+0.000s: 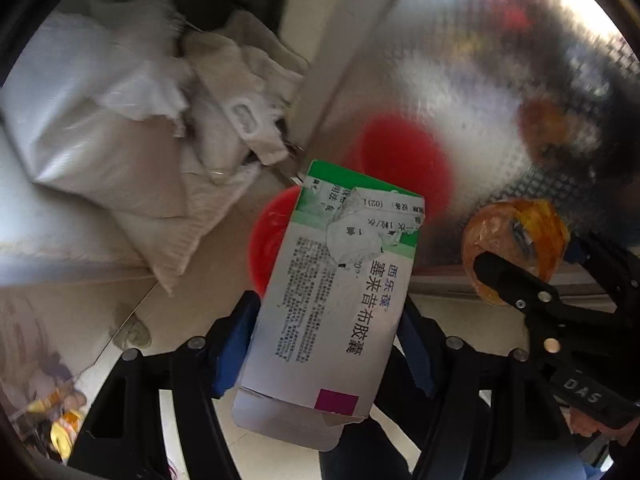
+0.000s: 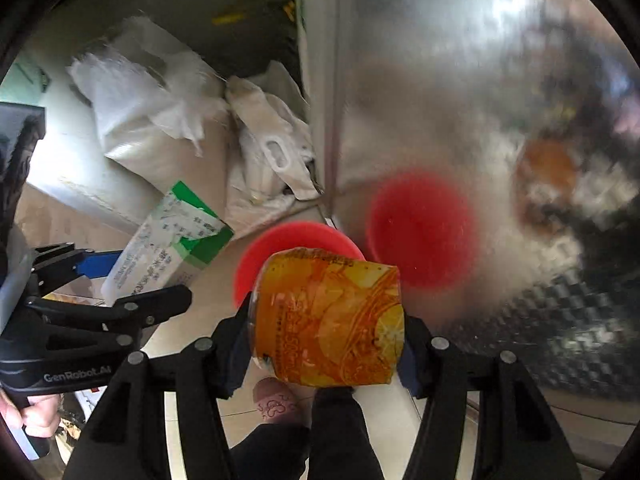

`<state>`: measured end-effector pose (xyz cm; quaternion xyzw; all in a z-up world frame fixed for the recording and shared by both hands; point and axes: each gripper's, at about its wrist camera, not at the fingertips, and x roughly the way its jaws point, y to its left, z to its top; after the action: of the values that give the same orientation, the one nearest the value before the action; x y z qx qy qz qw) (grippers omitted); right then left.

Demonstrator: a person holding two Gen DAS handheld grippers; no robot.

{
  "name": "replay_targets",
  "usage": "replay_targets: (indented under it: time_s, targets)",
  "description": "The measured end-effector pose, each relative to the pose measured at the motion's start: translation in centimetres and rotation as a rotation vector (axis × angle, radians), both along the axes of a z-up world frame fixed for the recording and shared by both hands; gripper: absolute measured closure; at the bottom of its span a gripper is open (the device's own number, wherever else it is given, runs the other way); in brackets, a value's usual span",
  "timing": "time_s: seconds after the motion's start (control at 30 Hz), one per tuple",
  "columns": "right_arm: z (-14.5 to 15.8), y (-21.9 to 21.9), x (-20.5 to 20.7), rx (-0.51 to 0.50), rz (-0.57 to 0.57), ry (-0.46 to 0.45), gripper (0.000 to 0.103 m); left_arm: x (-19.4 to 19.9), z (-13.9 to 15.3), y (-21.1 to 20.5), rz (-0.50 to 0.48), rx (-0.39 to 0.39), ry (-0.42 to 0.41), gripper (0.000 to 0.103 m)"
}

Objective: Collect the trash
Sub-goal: 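Carry the box and orange container down toward the red bin with both grippers, then open both grippers above the red bin to drop the box and container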

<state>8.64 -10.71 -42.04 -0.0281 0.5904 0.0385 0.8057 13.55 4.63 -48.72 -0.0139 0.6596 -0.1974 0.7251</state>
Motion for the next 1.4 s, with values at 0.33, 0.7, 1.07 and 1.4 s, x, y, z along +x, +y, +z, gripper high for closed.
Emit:
replay_targets:
  time_s: [0.33, 0.7, 1.07, 1.4]
  targets:
    - [-1.2, -1.6, 0.2, -0.03, -0.011, 0.012, 0.046, -0.3, -1.0, -0.6, -0.06, 0.059, -0.011, 0.037]
    - [-3.0, 0.2, 1.6, 0.007, 0.064, 0.041, 0.046, -0.2, -2.0, 2.2, 0.02, 0.12, -0.022, 0.019]
    - [-5.6, 3.0, 2.5, 0.02, 0.205, 0.072, 0.045, -1.3, -2.4, 4.8, 0.066, 0.205, -0.073, 0.018]
    - [-1.4, 4.1, 0.9, 0.016, 0.24, 0.049, 0.017, -3.2, 4.2, 6.5, 0.149, 0.221, -0.11, 0.018]
